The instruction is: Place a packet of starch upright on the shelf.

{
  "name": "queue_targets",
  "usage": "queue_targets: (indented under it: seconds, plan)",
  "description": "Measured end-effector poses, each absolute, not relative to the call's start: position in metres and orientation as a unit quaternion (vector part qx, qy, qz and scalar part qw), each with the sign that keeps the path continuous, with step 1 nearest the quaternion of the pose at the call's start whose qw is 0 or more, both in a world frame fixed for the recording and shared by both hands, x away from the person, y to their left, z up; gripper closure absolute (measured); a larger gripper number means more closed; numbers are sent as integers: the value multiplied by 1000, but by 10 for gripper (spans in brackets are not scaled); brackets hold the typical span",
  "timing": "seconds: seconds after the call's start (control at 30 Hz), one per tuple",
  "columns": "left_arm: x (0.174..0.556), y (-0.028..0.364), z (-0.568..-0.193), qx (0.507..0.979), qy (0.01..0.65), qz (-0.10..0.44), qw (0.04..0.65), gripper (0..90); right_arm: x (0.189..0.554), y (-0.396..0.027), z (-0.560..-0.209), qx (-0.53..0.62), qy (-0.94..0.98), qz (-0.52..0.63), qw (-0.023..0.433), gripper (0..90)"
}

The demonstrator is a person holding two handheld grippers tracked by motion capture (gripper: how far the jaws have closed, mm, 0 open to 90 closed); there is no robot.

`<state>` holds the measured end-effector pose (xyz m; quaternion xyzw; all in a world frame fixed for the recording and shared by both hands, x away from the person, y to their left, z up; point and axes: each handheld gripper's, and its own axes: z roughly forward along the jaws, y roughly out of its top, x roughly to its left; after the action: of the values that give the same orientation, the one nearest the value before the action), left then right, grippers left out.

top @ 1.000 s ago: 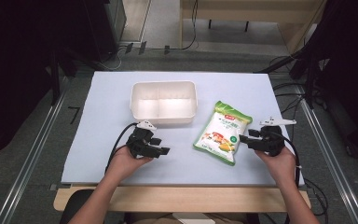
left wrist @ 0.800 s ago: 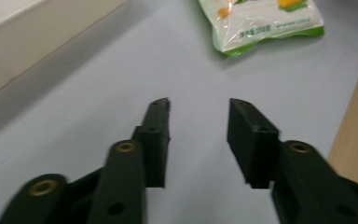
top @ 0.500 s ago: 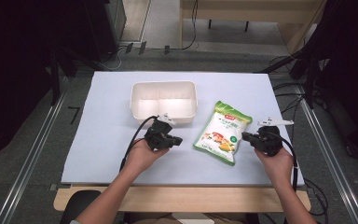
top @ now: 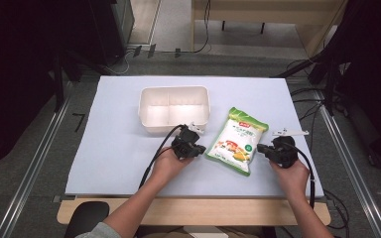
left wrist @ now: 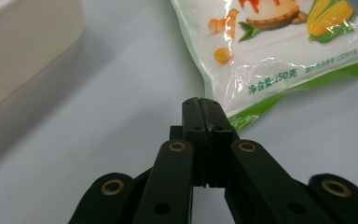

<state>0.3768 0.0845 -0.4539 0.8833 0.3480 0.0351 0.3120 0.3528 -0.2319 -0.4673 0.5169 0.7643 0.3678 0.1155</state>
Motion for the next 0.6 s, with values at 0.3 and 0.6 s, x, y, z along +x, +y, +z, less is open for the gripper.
queue_targets:
  seconds: [0.3,0.6]
  plan:
    - [375,74,-459,890,333,27,310,900,359,-224,-476,513,773,354,118,900]
    - [381,80,-460,882,349,45,312,900,363,-222,-477,513,775,346,124,900]
